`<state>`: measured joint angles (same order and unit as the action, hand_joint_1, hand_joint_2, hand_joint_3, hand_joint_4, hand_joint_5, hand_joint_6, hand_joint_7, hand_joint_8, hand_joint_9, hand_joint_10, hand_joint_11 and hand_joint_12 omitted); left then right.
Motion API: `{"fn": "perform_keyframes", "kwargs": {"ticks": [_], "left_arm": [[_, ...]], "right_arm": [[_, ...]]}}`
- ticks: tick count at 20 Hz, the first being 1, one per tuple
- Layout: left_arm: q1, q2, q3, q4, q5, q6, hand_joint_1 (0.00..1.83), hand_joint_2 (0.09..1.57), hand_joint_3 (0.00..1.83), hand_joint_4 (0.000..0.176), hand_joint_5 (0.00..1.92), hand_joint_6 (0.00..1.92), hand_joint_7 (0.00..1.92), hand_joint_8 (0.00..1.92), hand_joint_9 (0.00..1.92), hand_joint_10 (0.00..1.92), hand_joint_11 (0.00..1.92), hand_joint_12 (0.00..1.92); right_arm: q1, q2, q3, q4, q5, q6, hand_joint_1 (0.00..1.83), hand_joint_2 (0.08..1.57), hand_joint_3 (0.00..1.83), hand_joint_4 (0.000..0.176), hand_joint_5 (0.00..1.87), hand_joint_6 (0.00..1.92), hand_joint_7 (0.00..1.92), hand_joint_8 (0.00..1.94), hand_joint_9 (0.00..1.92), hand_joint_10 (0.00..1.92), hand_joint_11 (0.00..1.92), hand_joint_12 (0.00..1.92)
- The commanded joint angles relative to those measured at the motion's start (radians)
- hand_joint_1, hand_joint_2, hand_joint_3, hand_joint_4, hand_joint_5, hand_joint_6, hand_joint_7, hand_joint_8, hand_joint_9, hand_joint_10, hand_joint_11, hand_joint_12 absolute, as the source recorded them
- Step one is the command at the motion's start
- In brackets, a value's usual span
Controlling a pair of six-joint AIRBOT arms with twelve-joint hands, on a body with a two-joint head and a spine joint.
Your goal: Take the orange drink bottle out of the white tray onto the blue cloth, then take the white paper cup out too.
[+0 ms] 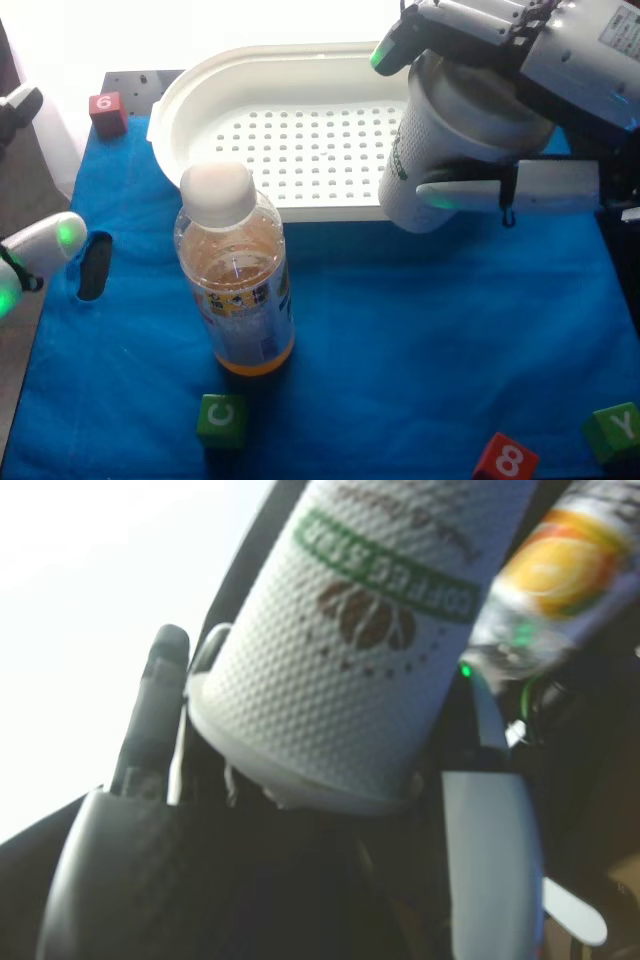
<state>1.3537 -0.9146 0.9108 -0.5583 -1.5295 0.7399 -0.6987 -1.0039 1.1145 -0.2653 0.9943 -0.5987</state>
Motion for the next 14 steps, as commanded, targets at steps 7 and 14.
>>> {"fn": "perform_keyframes", "kwargs": {"ticks": [7,14], "left_arm": [[-0.001,0.001,0.001,0.005,-0.133,-0.007,0.45,1.24,0.01,0.085,0.06,0.00,0.01,0.00,0.03,0.00,0.00,0.47],[0.005,0.001,-0.002,-0.005,-0.149,-0.007,0.43,1.24,0.00,0.059,0.05,0.00,0.06,0.00,0.08,0.01,0.00,0.55]], "right_arm": [[-0.041,-0.042,0.025,-0.034,-0.055,0.007,0.79,1.18,0.00,0.000,0.00,1.10,0.11,1.34,0.16,1.64,0.10,1.92],[-0.073,-0.032,-0.009,-0.057,-0.088,0.009,0.42,1.18,0.00,0.010,0.00,0.04,0.00,0.00,0.00,0.11,0.00,1.13]]}}
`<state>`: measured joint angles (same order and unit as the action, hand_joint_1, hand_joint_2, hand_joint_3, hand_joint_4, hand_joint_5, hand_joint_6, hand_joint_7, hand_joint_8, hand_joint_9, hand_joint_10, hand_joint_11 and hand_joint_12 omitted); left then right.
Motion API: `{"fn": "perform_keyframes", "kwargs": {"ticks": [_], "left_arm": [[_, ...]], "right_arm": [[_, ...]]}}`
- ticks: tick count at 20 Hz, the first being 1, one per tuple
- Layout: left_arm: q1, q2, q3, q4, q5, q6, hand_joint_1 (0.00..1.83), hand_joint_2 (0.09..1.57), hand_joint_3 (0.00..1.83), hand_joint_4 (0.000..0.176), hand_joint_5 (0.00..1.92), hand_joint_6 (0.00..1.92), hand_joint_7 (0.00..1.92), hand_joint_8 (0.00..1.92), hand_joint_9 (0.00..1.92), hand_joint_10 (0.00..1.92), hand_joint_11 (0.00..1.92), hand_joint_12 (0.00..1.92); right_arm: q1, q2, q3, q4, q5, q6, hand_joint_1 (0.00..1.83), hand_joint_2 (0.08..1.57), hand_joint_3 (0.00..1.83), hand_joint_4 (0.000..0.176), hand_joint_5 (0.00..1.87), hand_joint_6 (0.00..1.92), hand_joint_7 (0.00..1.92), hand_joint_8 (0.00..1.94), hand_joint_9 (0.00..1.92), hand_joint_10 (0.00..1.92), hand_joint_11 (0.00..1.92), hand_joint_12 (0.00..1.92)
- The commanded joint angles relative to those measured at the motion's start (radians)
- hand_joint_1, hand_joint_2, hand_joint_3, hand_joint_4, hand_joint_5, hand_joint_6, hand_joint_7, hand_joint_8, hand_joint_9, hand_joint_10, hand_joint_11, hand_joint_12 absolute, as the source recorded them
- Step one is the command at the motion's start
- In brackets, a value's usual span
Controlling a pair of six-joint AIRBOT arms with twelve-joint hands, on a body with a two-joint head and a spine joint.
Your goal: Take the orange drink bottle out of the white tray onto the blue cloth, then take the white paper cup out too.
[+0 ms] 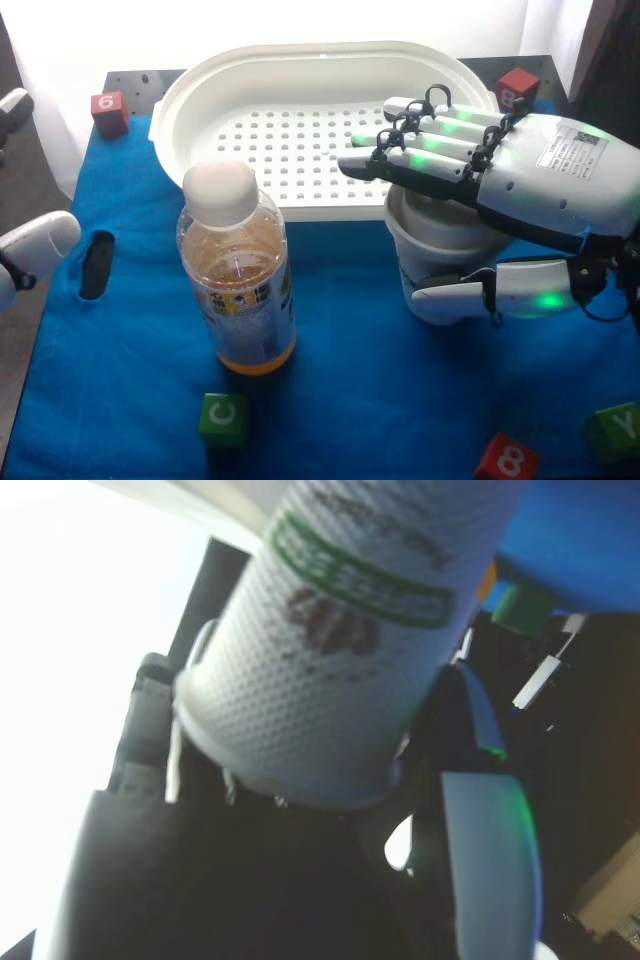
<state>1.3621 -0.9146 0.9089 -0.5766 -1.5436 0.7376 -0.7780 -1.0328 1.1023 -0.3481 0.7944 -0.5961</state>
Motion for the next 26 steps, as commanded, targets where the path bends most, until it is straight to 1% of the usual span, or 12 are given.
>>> {"fn": "perform_keyframes", "kwargs": {"ticks": [1,2,3,4,7,9,10,15,16,19,23,26], "left_arm": [[-0.002,0.002,0.000,0.012,-0.137,-0.005,0.43,1.23,0.00,0.064,0.05,0.00,0.04,0.00,0.07,0.01,0.00,0.57],[0.000,0.002,0.000,0.010,-0.140,-0.005,0.43,1.23,0.00,0.064,0.05,0.00,0.04,0.00,0.07,0.01,0.00,0.57],[0.002,0.002,-0.001,0.007,-0.142,-0.005,0.46,1.27,0.00,0.085,0.05,0.00,0.01,0.00,0.06,0.01,0.00,0.57],[0.004,0.002,-0.002,0.005,-0.144,-0.006,0.46,1.27,0.00,0.111,0.05,0.00,0.00,0.00,0.05,0.00,0.00,0.52],[0.007,0.000,-0.002,0.000,-0.149,-0.006,0.46,1.29,0.01,0.121,0.05,0.00,0.00,0.00,0.07,0.01,0.00,0.52],[0.007,0.000,-0.003,-0.001,-0.151,-0.006,0.48,1.29,0.00,0.137,0.05,0.00,0.00,0.00,0.07,0.01,0.00,0.52],[0.008,0.000,-0.003,-0.001,-0.153,-0.006,0.50,1.30,0.00,0.123,0.05,0.00,0.01,0.00,0.07,0.01,0.00,0.48],[0.010,0.008,-0.003,0.000,-0.164,-0.006,0.50,1.29,0.00,0.110,0.05,0.00,0.00,0.00,0.06,0.01,0.00,0.45],[0.010,0.009,-0.003,0.000,-0.167,-0.006,0.46,1.28,0.00,0.120,0.03,0.00,0.00,0.00,0.04,0.00,0.00,0.42],[0.010,0.021,-0.002,0.005,-0.175,-0.005,0.51,1.27,0.00,0.134,0.05,0.00,0.00,0.00,0.00,0.00,0.00,0.13],[0.010,0.031,0.001,0.024,-0.185,-0.005,0.50,1.25,0.00,0.122,0.07,0.00,0.00,0.00,0.00,0.00,0.00,0.23],[0.004,0.041,0.005,0.051,-0.187,-0.005,0.54,1.26,0.00,0.072,0.04,0.00,0.00,0.00,0.00,0.00,0.00,0.17]], "right_arm": [[0.006,0.007,-0.008,0.026,0.113,0.006,0.41,1.17,0.00,0.013,0.00,0.01,0.00,0.00,0.00,0.02,0.00,1.03],[0.006,0.020,-0.019,0.026,0.123,0.006,0.41,1.17,0.00,0.013,0.00,0.01,0.00,0.00,0.00,0.02,0.00,1.03],[0.005,0.036,-0.031,0.026,0.141,0.010,0.36,1.14,0.00,0.021,0.00,0.00,0.00,0.00,0.00,0.00,0.00,0.36],[0.005,0.051,-0.040,0.026,0.161,0.015,0.36,1.11,0.00,0.070,0.00,0.00,0.00,0.00,0.00,0.00,0.00,0.07],[0.005,0.082,-0.057,0.026,0.210,0.030,0.34,1.06,0.00,0.137,0.00,0.00,0.00,0.00,0.00,0.00,0.00,0.00],[0.005,0.092,-0.057,0.026,0.243,0.065,0.36,1.02,0.00,0.136,0.00,0.00,0.00,0.00,0.00,0.00,0.00,0.00],[0.005,0.099,-0.056,0.026,0.264,0.085,0.40,1.00,0.00,0.083,0.00,0.00,0.00,0.00,0.00,0.00,0.00,0.00],[0.004,0.175,-0.079,0.096,0.419,0.090,0.38,1.01,0.00,0.102,0.00,0.00,0.00,0.00,0.00,0.00,0.00,0.00],[0.004,0.183,-0.079,0.114,0.438,0.086,0.44,1.10,0.01,0.048,0.00,0.00,0.00,0.00,0.00,0.00,0.00,0.00],[0.003,0.203,-0.081,0.195,0.468,0.014,0.43,1.23,0.06,0.000,0.00,0.00,0.00,0.00,0.00,0.00,0.00,0.00],[-0.004,0.221,-0.102,0.302,0.469,-0.119,0.53,1.32,0.00,0.000,0.00,0.00,0.00,0.00,0.00,0.00,0.00,0.37],[-0.006,0.224,-0.103,0.358,0.489,-0.123,0.40,1.31,0.00,0.026,0.00,0.00,0.00,0.00,0.00,0.00,0.00,0.00]]}}
